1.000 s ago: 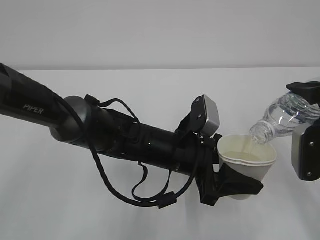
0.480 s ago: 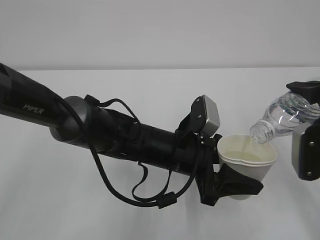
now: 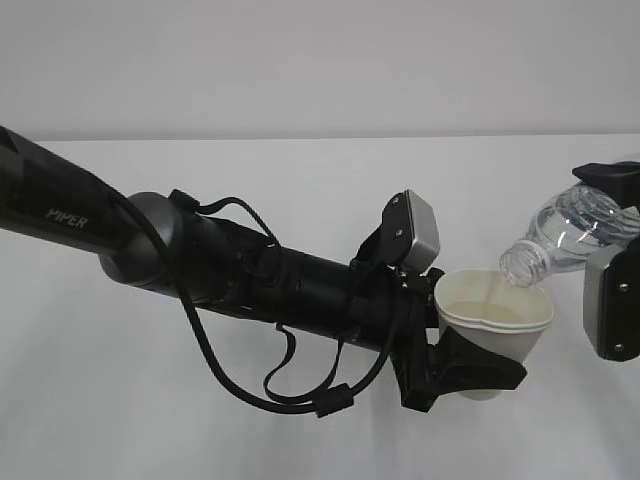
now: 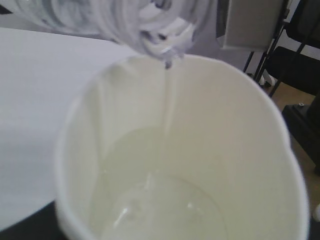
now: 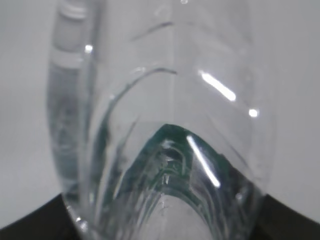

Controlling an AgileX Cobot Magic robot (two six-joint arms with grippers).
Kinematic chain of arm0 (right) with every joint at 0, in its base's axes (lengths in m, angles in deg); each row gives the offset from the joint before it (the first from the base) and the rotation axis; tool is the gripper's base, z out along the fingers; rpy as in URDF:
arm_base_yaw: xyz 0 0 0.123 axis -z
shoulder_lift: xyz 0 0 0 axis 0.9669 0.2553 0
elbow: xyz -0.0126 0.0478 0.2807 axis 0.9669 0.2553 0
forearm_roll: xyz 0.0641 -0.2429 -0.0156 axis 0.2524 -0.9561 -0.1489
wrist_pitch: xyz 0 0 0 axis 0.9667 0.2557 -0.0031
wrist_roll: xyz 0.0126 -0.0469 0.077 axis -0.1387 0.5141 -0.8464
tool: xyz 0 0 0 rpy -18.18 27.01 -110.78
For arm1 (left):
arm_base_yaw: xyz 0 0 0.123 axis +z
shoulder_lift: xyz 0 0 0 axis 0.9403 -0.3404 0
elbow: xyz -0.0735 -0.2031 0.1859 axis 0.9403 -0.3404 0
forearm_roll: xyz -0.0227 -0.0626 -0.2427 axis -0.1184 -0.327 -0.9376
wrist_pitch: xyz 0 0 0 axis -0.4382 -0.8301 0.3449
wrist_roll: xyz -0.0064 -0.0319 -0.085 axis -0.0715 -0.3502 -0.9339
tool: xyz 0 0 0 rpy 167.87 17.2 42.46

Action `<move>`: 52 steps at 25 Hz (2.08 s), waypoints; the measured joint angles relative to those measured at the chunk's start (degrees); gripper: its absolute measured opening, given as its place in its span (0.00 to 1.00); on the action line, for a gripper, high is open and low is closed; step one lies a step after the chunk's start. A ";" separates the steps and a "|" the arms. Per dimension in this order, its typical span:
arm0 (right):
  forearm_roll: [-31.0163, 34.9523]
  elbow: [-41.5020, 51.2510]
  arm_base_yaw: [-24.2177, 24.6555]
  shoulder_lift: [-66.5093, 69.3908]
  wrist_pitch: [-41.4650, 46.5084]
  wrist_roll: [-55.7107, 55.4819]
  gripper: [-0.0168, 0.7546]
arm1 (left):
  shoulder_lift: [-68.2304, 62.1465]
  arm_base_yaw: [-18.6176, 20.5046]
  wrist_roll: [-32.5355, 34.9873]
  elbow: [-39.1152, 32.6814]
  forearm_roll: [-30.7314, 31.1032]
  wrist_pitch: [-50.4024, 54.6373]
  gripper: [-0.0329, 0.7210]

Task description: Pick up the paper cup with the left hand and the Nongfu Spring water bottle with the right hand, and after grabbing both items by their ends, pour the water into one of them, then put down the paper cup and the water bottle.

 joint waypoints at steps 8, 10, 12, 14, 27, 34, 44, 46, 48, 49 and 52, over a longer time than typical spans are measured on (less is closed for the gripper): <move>0.00 0.00 0.00 0.00 0.00 0.00 0.58 | 0.00 0.00 0.00 0.00 0.00 0.03 0.62; 0.00 0.00 0.00 0.00 0.00 0.00 0.58 | 0.00 0.00 0.00 0.00 0.00 0.03 0.62; 0.00 0.00 0.00 0.00 0.00 0.00 0.58 | 0.00 0.00 0.00 0.00 0.02 0.03 0.62; 0.00 0.00 0.00 0.00 0.00 0.00 0.58 | 0.00 0.00 0.00 0.00 0.13 0.03 0.62; 0.00 -0.63 0.00 0.00 0.00 0.00 0.58 | -0.10 0.00 0.00 0.00 0.24 0.12 0.62; -0.35 -0.63 0.00 0.00 0.00 0.00 0.58 | -0.10 0.00 0.00 0.00 0.34 0.12 0.62; -0.81 -0.63 0.00 0.00 0.32 0.00 0.58 | -0.10 0.00 0.00 0.00 0.34 0.12 0.62; -0.81 -0.63 0.00 0.00 0.43 0.00 0.58 | -0.10 0.00 0.00 0.00 0.34 0.12 0.62; -0.88 -0.63 0.00 0.00 0.43 0.00 0.58 | -0.10 0.00 0.00 0.00 0.34 0.12 0.62; -0.88 -0.63 0.00 0.00 0.43 0.00 0.58 | -0.10 0.00 0.00 0.00 0.34 0.12 0.62; -0.88 -0.63 0.00 0.00 0.50 0.00 0.58 | -0.10 0.00 0.00 0.00 0.34 0.12 0.62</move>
